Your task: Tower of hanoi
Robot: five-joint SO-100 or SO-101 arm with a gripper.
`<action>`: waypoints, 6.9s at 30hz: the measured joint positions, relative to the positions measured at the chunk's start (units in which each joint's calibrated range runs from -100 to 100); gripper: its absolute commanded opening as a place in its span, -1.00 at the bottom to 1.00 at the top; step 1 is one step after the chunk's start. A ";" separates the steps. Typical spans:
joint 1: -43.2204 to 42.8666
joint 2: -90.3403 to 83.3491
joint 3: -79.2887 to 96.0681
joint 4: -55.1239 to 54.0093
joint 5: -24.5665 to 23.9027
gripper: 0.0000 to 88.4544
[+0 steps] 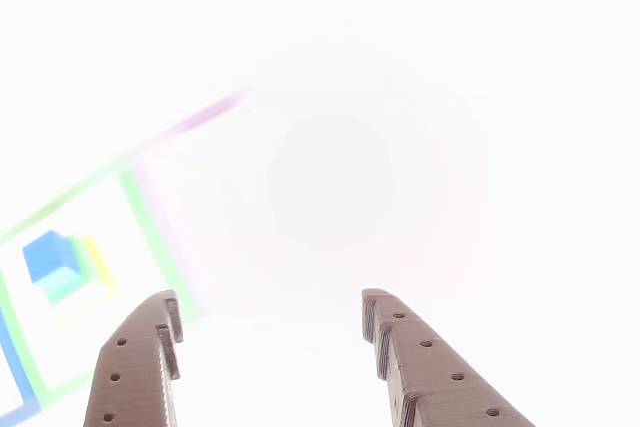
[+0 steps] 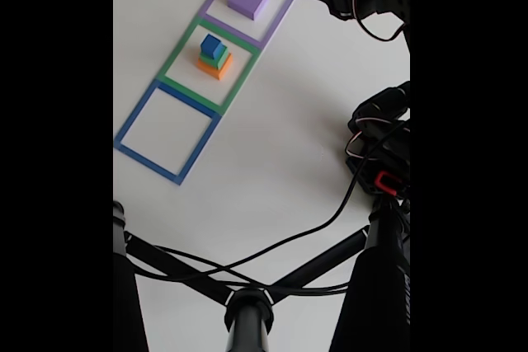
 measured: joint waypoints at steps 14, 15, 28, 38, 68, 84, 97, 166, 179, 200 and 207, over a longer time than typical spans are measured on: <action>8.27 -5.40 26.37 -24.16 0.20 -0.10; 8.84 -5.32 28.11 -26.57 0.00 -0.09; 7.94 8.61 47.69 -67.01 0.20 -0.05; 4.42 32.42 49.70 -93.98 0.20 -0.03; 0.00 74.12 40.56 -128.57 0.20 -0.06; -0.08 81.64 33.33 -130.34 0.20 -0.06; -1.56 86.03 28.63 -131.94 0.20 -0.07; -1.56 32.67 23.50 -63.72 0.20 -0.65; -8.10 24.82 -24.98 1.93 0.20 -0.65; -32.83 18.49 -50.13 27.85 0.20 -0.66; -40.03 18.15 -50.13 28.01 0.20 -0.66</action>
